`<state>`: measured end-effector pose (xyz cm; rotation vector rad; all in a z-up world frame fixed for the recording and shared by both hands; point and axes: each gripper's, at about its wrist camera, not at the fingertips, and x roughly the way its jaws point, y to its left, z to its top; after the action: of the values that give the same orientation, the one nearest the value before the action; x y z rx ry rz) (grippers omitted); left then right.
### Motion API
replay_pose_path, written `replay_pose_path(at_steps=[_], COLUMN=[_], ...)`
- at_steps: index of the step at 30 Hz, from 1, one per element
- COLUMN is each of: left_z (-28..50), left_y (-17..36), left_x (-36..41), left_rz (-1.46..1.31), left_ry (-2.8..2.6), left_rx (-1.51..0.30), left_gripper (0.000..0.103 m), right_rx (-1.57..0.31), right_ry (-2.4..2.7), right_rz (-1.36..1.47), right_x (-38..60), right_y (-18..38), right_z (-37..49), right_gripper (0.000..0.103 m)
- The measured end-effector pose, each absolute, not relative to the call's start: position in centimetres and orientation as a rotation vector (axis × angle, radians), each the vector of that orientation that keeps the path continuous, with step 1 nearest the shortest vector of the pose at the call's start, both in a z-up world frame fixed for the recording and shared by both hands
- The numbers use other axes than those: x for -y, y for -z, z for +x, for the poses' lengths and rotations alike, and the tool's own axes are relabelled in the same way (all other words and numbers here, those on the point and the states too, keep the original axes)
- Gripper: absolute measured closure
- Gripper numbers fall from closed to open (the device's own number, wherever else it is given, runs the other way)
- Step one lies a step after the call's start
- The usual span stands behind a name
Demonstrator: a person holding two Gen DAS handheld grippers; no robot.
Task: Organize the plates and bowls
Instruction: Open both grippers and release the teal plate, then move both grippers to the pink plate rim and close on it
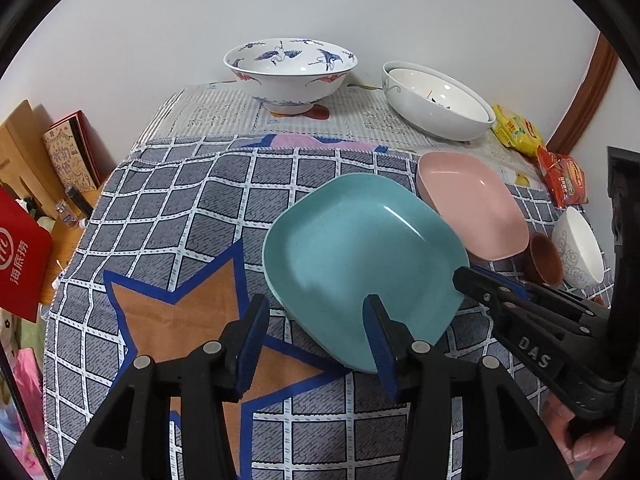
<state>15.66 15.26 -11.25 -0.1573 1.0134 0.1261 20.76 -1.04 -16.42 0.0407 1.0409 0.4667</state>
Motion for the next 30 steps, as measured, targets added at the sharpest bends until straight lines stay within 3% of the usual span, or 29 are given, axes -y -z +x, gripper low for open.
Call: replay_pose_path(at_steps=[13,19,30], left_z=[17.4,18.6,21.9], left_y=[8.4,7.3,7.0], left_x=[-11.5,-9.7,-7.2], left_rz=[-0.116,-0.095,-0.046], left_ry=[-0.089,-0.082,-0.071], left_rx=[-0.950,-0.924,-0.928], left_gripper=[0.057,0.057,0.057], right_rx=[-0.913,-0.861,-0.841], right_ry=[-0.341,-0.271,-0.254], right_rz=[0.038,0.071,0.082], right_x=[7.7,11.7,14.3], right_y=[11.8,10.3,9.2], right_z=[21.5,22.0,24.7], right_gripper=[0.084,0.071,0.071])
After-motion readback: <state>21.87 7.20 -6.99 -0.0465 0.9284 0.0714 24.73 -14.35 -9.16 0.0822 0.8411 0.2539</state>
